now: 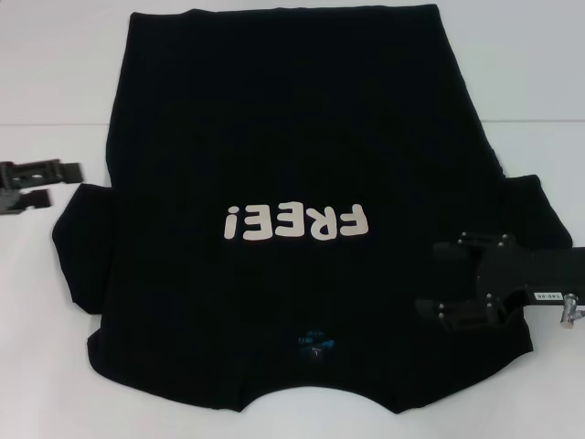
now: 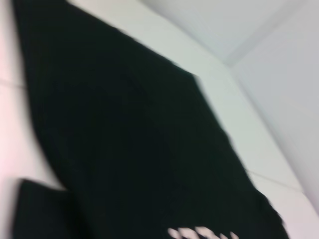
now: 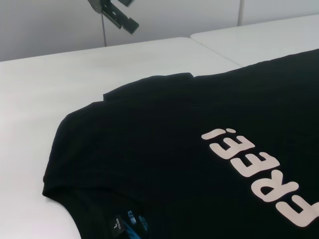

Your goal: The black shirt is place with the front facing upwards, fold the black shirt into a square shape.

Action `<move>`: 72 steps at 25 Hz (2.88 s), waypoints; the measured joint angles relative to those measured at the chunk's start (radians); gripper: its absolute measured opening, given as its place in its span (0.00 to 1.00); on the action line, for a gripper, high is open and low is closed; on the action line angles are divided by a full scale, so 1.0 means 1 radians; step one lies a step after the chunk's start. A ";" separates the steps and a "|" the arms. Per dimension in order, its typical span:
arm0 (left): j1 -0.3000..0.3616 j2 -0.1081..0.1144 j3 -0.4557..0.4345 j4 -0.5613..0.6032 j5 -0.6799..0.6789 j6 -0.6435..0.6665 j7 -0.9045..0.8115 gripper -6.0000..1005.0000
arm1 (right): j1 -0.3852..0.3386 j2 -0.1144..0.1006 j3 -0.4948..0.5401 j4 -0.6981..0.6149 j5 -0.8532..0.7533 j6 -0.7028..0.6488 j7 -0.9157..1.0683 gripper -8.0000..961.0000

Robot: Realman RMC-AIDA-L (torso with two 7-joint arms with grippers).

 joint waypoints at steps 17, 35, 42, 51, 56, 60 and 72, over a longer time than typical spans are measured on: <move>-0.015 -0.006 0.056 -0.130 0.103 -0.260 -0.183 0.93 | -0.002 0.001 0.004 0.006 0.000 0.010 0.013 0.98; 0.005 -0.033 0.056 -0.147 0.123 -0.315 -0.193 0.93 | -0.002 0.003 0.004 0.005 0.000 0.010 0.013 0.98; 0.009 -0.044 0.056 -0.148 0.129 -0.316 -0.192 0.93 | -0.002 0.004 0.004 0.005 0.000 0.011 0.012 0.98; 0.002 -0.046 0.056 -0.168 0.129 -0.310 -0.189 0.93 | -0.004 0.004 0.002 0.005 0.000 0.012 0.012 0.98; -0.004 -0.053 0.056 -0.169 0.129 -0.309 -0.189 0.93 | -0.005 0.004 0.000 0.005 0.000 0.012 0.012 0.98; -0.009 -0.054 0.056 -0.169 0.129 -0.313 -0.189 0.93 | -0.005 0.004 0.000 0.005 0.000 0.012 0.011 0.98; -0.028 -0.054 0.115 -0.152 0.127 -0.318 -0.181 0.76 | -0.005 0.004 0.003 0.005 0.004 0.007 0.009 0.98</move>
